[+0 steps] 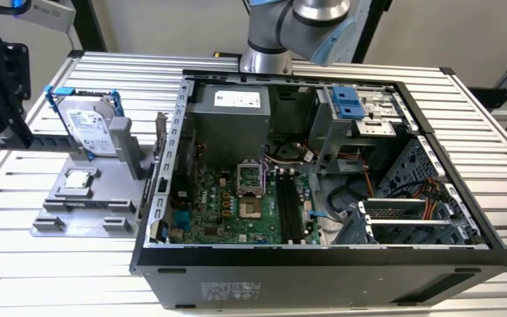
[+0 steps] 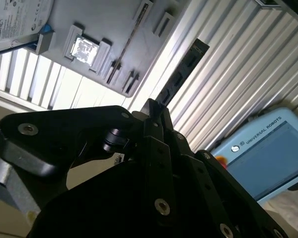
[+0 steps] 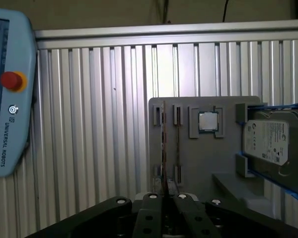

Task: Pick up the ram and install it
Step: 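Pick up the ram and move it above insertion slot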

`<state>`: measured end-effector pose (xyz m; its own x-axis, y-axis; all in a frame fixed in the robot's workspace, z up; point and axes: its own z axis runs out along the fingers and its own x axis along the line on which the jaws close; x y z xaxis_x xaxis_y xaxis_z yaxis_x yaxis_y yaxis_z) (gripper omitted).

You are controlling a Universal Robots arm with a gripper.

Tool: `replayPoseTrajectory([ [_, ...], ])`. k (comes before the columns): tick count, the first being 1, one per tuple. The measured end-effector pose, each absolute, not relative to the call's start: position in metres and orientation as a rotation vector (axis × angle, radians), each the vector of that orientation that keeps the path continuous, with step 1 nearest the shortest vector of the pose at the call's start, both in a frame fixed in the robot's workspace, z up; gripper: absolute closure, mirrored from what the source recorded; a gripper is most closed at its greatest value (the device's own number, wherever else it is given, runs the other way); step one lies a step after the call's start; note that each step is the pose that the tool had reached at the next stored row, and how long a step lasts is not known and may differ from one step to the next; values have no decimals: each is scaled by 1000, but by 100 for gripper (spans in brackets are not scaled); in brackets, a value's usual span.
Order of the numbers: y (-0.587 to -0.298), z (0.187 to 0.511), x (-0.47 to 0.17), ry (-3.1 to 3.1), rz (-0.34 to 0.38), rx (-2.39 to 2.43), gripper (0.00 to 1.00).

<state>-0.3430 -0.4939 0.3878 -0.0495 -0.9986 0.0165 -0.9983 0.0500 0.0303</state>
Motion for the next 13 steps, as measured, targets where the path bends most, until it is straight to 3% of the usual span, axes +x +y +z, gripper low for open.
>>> replayPoseTrajectory([
  [13, -494, 397, -343, -2252, -16, 2143, 100],
])
